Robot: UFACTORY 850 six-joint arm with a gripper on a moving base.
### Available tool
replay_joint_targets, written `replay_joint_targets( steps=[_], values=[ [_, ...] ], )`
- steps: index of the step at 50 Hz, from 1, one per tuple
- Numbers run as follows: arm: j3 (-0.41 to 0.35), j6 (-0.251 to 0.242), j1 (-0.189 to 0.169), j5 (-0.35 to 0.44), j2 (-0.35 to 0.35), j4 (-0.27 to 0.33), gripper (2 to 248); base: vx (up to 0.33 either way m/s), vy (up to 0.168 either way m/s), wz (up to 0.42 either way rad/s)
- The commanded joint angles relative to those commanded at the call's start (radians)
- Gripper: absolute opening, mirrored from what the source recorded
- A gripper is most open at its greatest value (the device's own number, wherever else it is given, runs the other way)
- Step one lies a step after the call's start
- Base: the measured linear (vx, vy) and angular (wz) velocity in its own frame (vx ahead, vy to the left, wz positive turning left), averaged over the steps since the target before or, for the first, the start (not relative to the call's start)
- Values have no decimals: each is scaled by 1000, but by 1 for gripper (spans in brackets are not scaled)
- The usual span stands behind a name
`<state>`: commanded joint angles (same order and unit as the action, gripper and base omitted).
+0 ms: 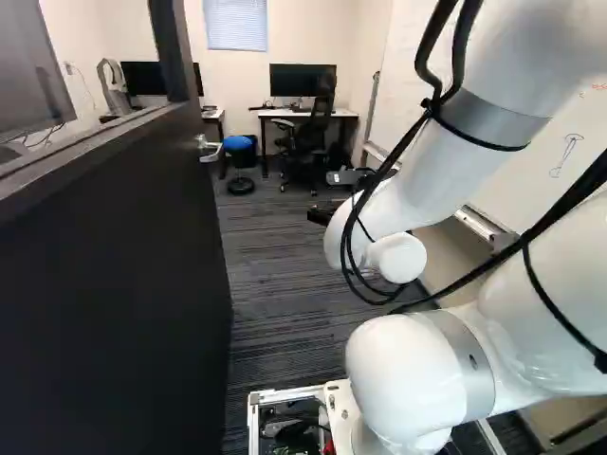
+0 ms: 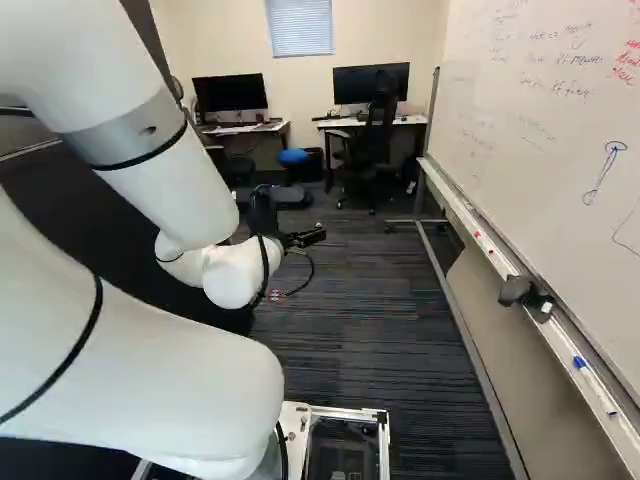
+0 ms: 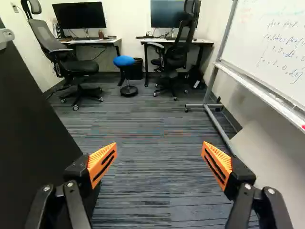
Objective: Open the door and move inside
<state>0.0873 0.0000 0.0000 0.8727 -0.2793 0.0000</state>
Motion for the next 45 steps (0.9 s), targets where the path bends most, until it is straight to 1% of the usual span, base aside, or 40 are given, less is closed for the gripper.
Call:
replay_joint_targets(
  steps=[15,45],
  values=[
    [0,0,0,0,0,0,247,242,3,-7],
    [0,0,0,0,0,0,247,289,0,-15]
  ],
)
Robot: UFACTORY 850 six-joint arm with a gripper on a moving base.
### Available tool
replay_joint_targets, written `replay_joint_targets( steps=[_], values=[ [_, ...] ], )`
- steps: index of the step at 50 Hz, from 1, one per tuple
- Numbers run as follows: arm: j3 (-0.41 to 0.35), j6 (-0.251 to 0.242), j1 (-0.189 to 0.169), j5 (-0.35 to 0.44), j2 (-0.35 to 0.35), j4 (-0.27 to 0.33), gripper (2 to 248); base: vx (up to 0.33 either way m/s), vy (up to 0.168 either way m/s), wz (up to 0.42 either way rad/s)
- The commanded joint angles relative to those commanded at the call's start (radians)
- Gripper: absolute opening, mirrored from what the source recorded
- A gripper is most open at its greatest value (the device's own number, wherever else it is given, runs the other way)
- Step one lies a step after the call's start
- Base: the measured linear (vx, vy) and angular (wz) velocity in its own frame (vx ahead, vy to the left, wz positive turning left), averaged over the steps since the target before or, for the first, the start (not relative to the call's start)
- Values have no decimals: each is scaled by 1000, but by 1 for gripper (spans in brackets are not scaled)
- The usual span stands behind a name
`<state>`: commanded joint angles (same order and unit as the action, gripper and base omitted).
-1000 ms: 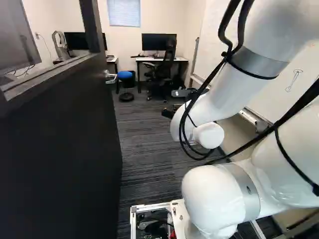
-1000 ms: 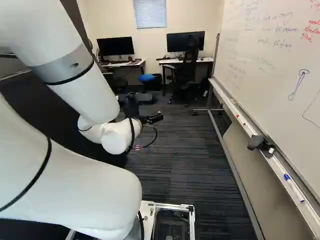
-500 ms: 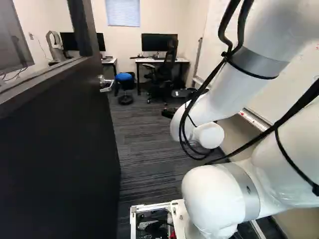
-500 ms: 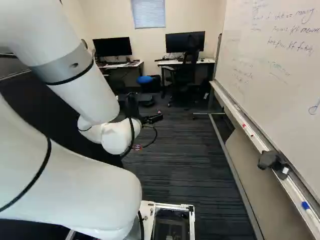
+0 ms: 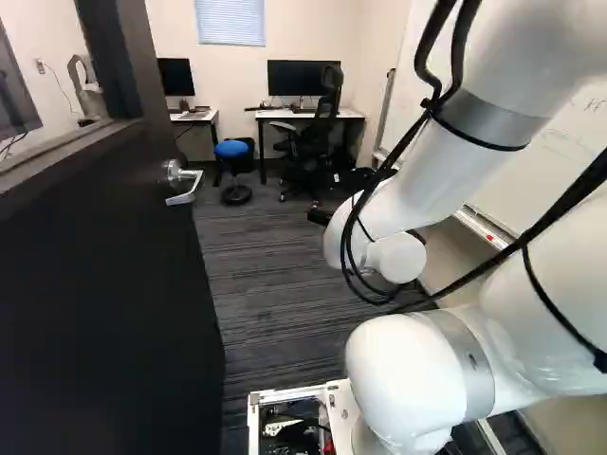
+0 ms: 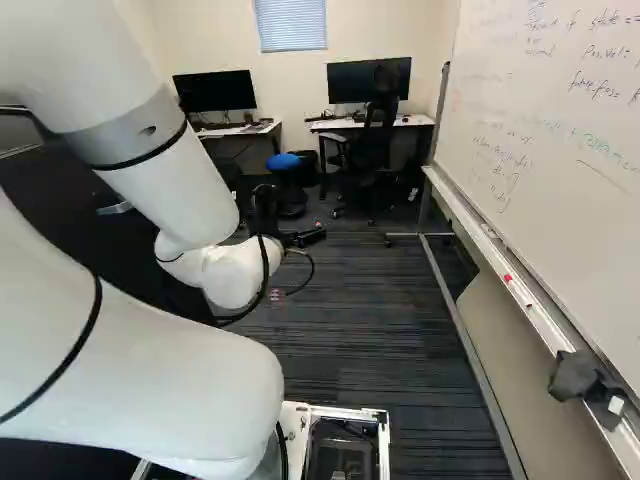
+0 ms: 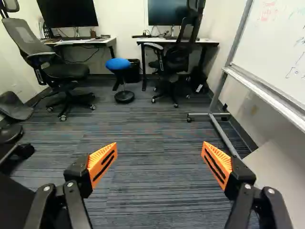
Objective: Open the door and move inside
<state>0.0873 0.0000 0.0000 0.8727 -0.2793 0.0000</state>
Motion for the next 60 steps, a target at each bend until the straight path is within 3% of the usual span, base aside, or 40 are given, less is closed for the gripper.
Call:
replay_joint_targets(
  steps=[60],
  values=[
    [0,0,0,0,0,0,247,259,3,-15]
  ],
)
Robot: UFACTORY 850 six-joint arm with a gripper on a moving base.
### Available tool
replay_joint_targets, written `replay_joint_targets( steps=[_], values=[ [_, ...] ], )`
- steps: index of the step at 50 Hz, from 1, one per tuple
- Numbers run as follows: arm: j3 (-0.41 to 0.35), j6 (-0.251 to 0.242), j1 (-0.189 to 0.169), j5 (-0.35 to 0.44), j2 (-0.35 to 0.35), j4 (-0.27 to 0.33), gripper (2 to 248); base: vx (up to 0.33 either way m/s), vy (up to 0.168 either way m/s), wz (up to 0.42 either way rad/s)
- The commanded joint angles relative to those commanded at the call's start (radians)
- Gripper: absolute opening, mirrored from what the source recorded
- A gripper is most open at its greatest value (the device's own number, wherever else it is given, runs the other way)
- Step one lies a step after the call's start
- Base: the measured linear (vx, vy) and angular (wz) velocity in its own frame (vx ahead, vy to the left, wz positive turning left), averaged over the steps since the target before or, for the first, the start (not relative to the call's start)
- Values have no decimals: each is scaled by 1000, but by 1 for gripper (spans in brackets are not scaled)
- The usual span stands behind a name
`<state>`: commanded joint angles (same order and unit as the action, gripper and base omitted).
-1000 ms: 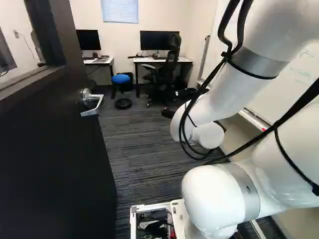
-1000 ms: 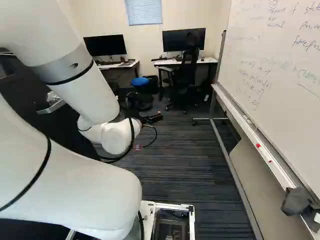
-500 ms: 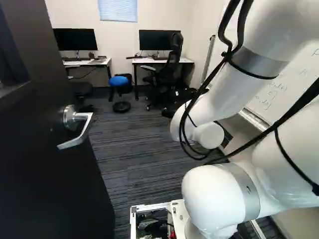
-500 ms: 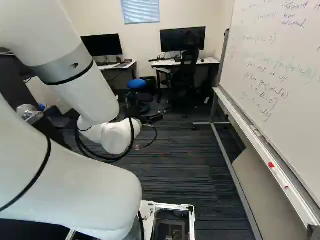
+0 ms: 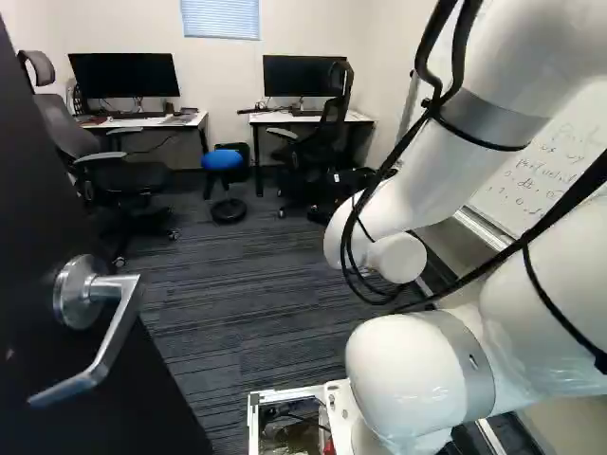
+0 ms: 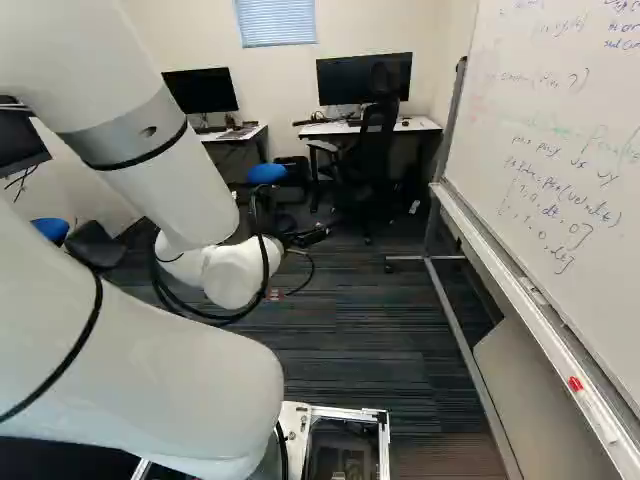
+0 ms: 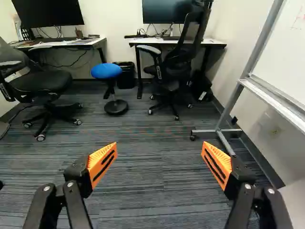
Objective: Open the door and move inside
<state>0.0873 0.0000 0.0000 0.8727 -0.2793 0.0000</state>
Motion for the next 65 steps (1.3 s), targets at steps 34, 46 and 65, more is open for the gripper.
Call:
replay_joint_targets(
  steps=[34,46,65],
  values=[
    [0,0,0,0,0,0,247,221,3,-4],
    [0,0,0,0,0,0,247,199,3,-11],
    [0,0,0,0,0,0,247,181,1,-13]
  ],
)
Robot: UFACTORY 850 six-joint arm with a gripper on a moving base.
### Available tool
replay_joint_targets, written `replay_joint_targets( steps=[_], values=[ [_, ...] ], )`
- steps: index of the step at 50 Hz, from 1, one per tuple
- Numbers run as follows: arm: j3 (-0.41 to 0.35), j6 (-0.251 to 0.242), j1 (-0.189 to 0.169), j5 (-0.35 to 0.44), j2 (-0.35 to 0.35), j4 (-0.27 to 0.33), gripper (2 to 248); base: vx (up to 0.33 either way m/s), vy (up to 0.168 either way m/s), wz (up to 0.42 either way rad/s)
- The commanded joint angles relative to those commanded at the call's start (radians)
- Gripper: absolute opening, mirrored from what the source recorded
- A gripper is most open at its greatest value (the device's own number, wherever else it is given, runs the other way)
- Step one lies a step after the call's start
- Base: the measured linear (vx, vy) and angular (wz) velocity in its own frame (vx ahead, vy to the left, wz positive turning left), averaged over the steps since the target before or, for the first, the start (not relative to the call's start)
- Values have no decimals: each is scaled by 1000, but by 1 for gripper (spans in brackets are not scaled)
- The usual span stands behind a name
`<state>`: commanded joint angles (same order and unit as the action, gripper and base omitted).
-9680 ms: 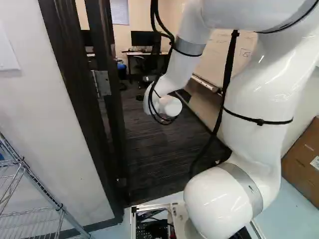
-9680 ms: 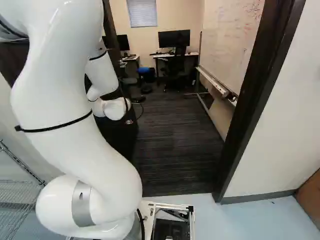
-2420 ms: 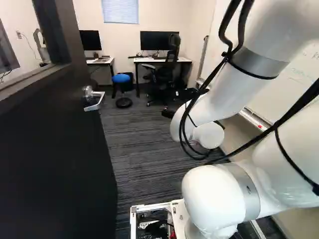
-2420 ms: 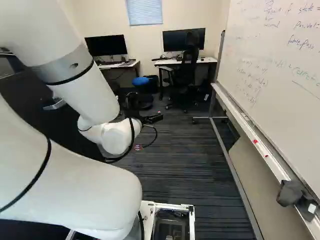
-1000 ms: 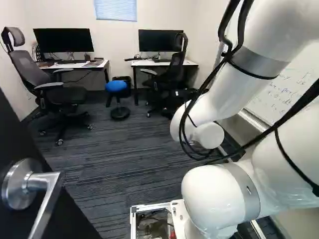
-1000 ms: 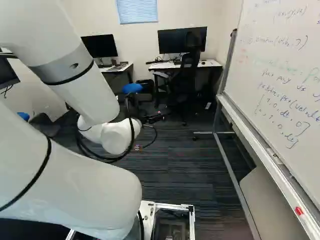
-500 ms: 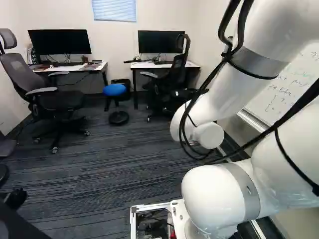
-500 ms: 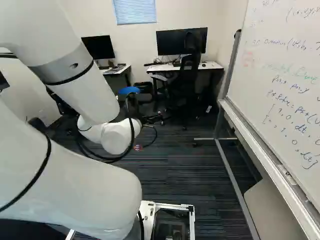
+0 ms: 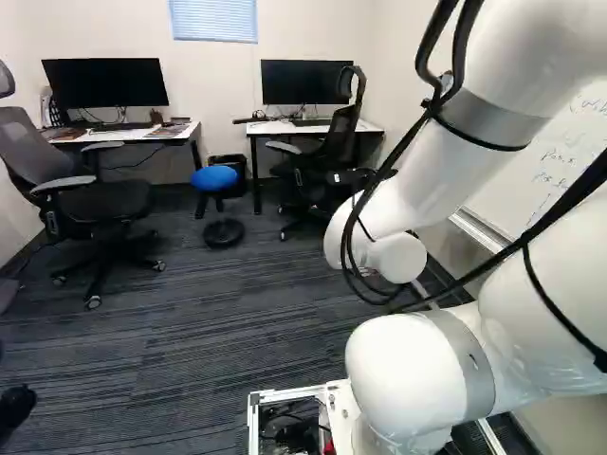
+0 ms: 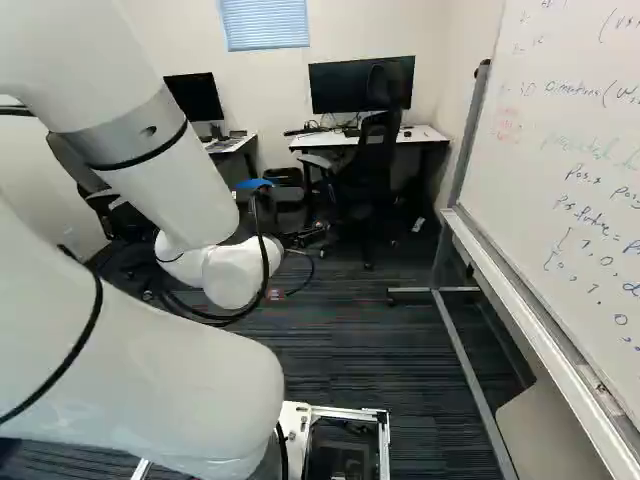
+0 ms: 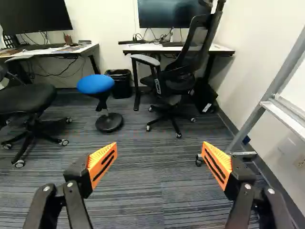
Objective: Open the door and move inside
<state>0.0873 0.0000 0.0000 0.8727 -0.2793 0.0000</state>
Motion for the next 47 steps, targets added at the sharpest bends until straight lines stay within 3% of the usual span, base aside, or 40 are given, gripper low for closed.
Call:
replay_joint_targets(
  steps=[23,47],
  values=[
    [0,0,0,0,0,0,247,142,3,-14],
    [0,0,0,0,0,0,247,7,1,0]
  ],
)
